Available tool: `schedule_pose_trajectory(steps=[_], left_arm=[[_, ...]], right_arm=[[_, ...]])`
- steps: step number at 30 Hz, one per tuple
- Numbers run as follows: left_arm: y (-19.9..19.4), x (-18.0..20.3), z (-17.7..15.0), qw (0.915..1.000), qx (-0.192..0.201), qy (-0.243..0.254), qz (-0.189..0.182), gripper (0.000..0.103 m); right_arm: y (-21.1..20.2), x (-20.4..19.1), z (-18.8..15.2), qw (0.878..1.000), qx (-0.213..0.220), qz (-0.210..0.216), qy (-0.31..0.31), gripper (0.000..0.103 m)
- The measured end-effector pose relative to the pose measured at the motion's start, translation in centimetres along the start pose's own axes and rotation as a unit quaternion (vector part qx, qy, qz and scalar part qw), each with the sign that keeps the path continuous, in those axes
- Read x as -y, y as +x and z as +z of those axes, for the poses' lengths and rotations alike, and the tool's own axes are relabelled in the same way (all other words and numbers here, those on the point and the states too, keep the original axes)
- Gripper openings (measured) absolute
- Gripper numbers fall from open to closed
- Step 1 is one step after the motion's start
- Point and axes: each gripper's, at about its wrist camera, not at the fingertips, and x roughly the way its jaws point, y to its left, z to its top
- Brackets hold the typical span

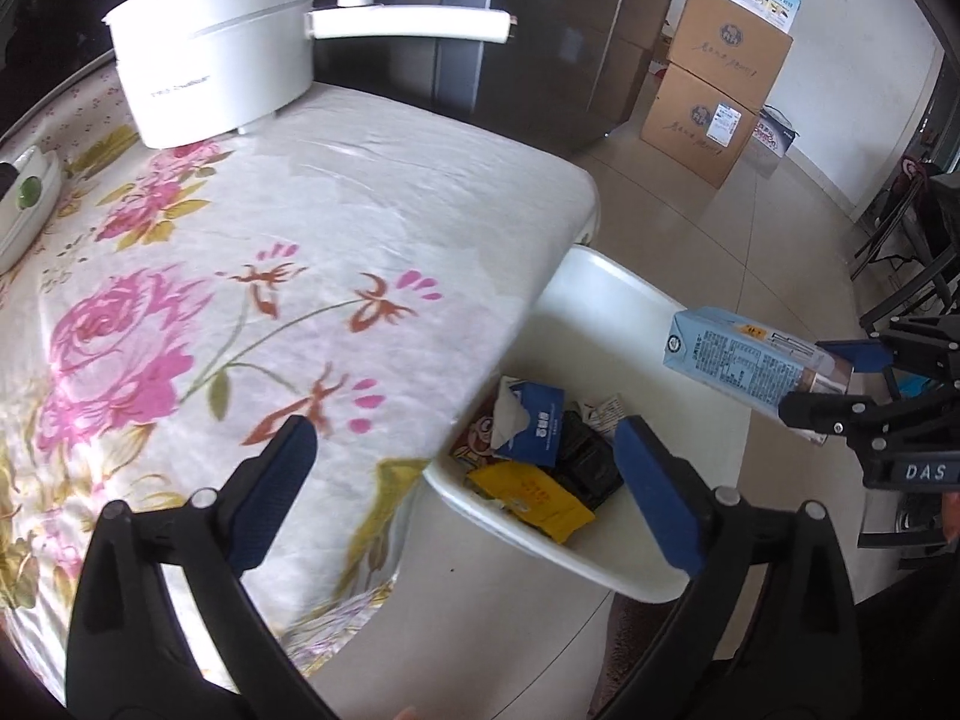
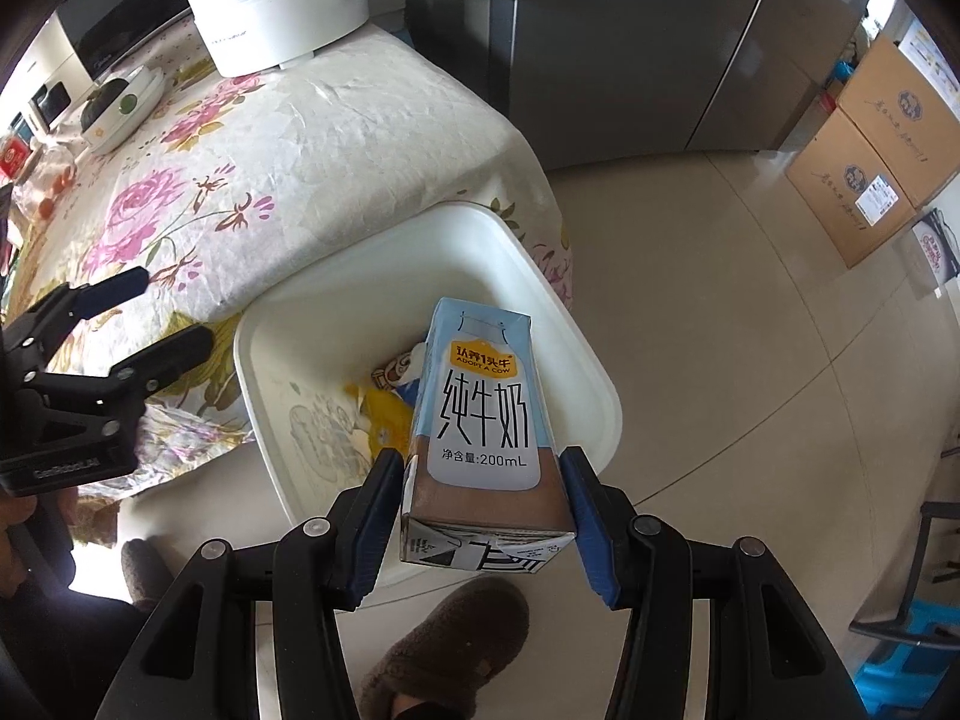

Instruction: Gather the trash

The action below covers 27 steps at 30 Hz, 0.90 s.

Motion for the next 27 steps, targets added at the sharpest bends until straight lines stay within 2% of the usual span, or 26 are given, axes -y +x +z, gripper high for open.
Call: schedule_pose_trajectory(steps=[8,9,10,12,16,22,27], left_arm=[[-3.2,-3.9,-1.6,0.9993,0.003,-0.031,0.02,0.101],[-3.6,-4.3,-1.9,0.9992,0.003,-0.034,0.021,0.102],[-4.0,-4.6,-2.0,0.999,0.004,-0.037,0.023,0.102],[-5.1,-5.1,-2.5,0.9986,0.009,-0.039,0.033,0.102],[-7.5,-6.0,-3.5,0.9974,0.026,-0.04,0.055,0.102],[-10.7,-6.5,-5.2,0.9946,0.046,-0.056,0.074,0.102],[-13.1,-6.5,-7.1,0.9901,0.057,-0.065,0.111,0.102]], right_arm=[[0.4,-1.6,1.0,1.0,0.004,0.014,-0.003,0.056],[0.4,-1.8,1.1,1.0,0.004,0.015,-0.001,0.063],[0.4,-2.0,1.3,1.0,0.006,0.014,0.001,0.075],[-0.3,-2.7,1.3,1.0,0.017,0.007,0.001,0.083],[-1.9,-4.7,1.0,0.999,0.041,0.011,-0.021,0.084],[-4.3,-7.8,-0.3,0.995,0.082,-0.008,-0.052,0.085],[-6.0,-10.0,-2.4,0.991,0.123,-0.016,-0.055,0.086]])
